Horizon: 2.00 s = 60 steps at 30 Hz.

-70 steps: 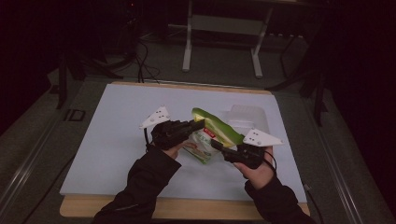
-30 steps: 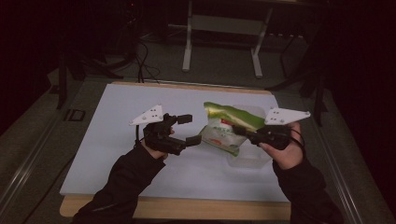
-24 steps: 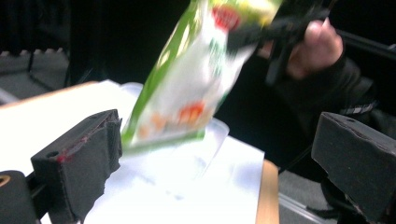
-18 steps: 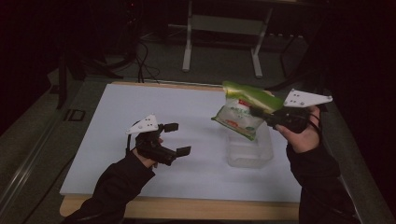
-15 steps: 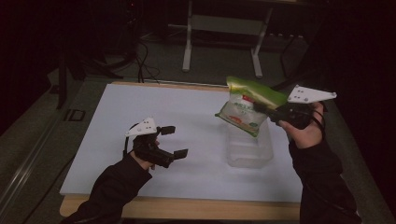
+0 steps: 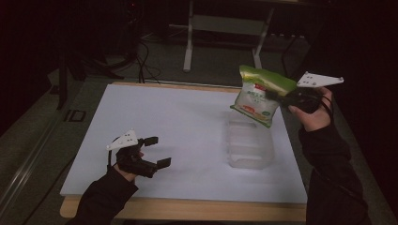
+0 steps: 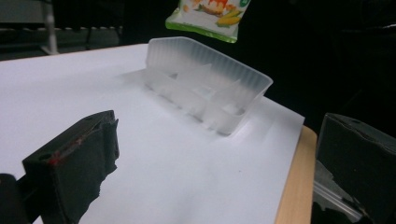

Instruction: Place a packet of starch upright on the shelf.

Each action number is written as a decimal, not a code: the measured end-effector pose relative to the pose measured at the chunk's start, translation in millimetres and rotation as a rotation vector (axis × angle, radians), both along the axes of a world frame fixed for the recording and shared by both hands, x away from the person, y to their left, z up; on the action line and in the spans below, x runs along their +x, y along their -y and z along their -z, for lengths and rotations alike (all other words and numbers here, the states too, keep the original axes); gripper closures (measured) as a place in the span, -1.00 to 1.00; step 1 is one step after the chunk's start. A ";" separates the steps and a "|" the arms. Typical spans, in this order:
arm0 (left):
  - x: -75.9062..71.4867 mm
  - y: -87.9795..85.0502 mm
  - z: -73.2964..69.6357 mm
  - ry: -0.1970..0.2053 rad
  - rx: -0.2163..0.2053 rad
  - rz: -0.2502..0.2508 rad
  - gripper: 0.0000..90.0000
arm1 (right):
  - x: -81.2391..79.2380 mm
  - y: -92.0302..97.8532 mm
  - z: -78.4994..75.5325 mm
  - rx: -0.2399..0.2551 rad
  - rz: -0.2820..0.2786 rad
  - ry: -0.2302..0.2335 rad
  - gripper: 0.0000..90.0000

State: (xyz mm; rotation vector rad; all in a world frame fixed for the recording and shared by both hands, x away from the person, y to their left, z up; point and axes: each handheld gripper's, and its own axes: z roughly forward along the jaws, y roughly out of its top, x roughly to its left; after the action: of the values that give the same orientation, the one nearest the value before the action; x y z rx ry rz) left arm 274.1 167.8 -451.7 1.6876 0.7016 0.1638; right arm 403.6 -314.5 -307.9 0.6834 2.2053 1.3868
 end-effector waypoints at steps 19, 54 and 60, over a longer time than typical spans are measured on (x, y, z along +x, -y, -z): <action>-2.7 -13.2 30.9 -0.022 -0.031 -0.045 -1.00 | 55.5 -14.4 37.4 -0.128 0.023 -0.114 0.85; -0.7 -9.1 39.4 -0.022 -0.015 -0.029 -1.00 | 76.2 2.0 97.0 -0.057 0.098 -0.205 0.67; -1.4 -7.0 38.5 -0.014 0.000 -0.027 -1.00 | 69.8 5.2 84.1 -0.003 0.143 -0.188 0.32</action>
State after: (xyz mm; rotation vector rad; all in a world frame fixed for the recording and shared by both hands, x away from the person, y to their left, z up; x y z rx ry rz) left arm 272.7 174.8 -490.2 1.6811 0.7356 0.1711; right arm 473.4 -319.7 -392.0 0.9863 2.2492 1.2937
